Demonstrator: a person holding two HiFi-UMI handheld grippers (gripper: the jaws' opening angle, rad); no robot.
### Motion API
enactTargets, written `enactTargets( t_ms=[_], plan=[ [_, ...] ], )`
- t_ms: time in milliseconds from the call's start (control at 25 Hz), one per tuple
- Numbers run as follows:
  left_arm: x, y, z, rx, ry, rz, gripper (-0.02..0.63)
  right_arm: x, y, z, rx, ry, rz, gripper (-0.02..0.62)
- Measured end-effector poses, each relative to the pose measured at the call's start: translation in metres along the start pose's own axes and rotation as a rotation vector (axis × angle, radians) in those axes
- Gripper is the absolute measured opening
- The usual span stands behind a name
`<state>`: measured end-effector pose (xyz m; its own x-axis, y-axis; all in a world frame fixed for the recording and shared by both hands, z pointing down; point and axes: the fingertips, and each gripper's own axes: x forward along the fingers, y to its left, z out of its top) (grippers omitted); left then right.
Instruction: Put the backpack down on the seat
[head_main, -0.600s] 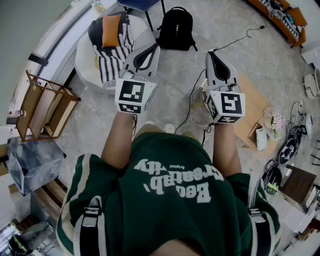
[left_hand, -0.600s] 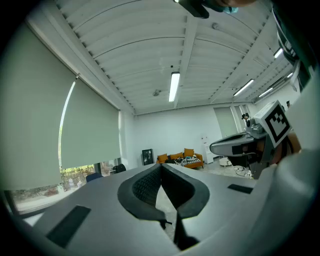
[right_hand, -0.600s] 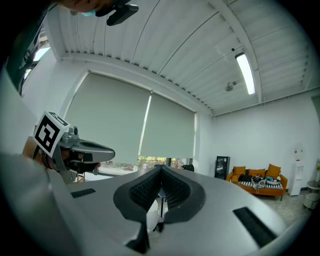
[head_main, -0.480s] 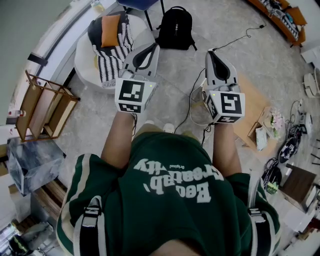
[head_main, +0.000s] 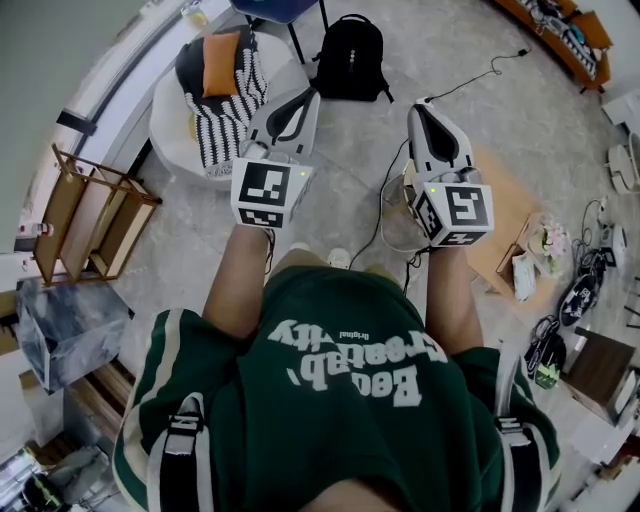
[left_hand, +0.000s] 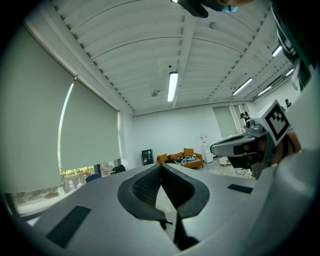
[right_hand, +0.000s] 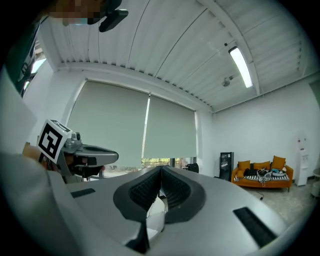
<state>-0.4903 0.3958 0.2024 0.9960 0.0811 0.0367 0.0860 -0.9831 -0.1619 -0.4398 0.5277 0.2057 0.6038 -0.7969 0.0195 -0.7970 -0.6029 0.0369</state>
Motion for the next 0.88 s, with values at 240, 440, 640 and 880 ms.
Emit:
enactTargets(
  t_ms=[240,440,640,880],
  plan=[
    [0.003,-0.003,0.005,0.025,-0.004,0.012,0.018,-0.006,-0.006,0.000,-0.023,-0.006,-0.004,0.032],
    [0.011,0.001,0.001,0.026,0.013,0.006,0.018,0.000,-0.012,-0.001,-0.022,-0.003,-0.010,0.032],
    [0.037,0.009,-0.006,0.044,0.019,-0.010,0.018,0.020,-0.025,-0.006,-0.028,0.005,-0.023,0.032],
    [0.084,0.046,-0.023,0.036,0.030,-0.021,0.018,0.074,-0.045,-0.019,-0.035,0.028,-0.043,0.032]
  ],
)
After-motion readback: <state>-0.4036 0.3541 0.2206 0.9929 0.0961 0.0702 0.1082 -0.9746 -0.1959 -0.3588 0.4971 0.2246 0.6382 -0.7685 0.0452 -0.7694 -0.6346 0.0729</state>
